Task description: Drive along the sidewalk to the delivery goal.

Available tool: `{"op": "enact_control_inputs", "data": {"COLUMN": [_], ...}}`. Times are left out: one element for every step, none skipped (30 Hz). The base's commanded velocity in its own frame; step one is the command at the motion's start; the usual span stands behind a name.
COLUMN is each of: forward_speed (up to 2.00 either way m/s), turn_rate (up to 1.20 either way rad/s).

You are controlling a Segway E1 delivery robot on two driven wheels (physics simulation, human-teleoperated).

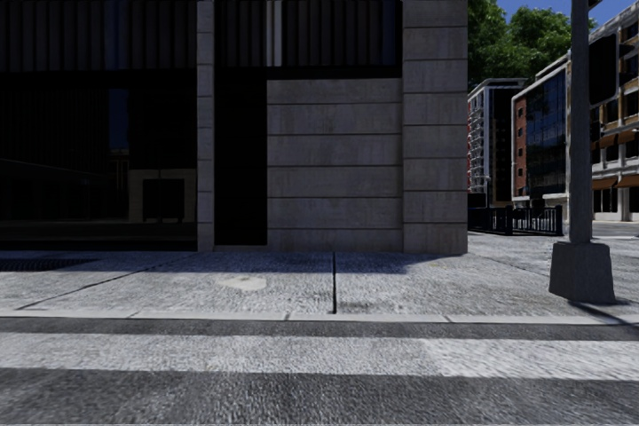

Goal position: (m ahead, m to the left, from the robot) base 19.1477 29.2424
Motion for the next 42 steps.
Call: {"op": "enact_control_inputs", "data": {"forward_speed": [1.97, 1.98, 1.98, 1.98, 1.98, 1.98, 1.98, 1.98, 1.98, 1.98, 1.98, 1.98, 1.98, 1.98, 1.98, 1.98, 1.98, 1.94, 1.82, 1.82, 1.73, 1.66, 1.59, 1.59, 1.44, 1.34, 1.30, 1.27, 1.27, 1.26, 1.26, 1.26, 1.26, 1.26, 1.26, 1.25, 1.25, 1.25, 1.25, 1.25, 1.24, 1.24], "turn_rate": [0.06, 0.07, 0.07, 0.07, 0.07, 0.10, 0.12, 0.15, 0.18, 0.18, 0.19, 0.19, 0.23, 0.27, 0.27, 0.28, 0.29, 0.32, 0.35, 0.35, 0.36, 0.38, 0.44, 0.44, 0.48, 0.48, 0.48, 0.48, 0.48, 0.49, 0.49, 0.49, 0.49, 0.51, 0.54, 0.54, 0.55, 0.55, 0.56, 0.59, 0.60, 0.60]}}
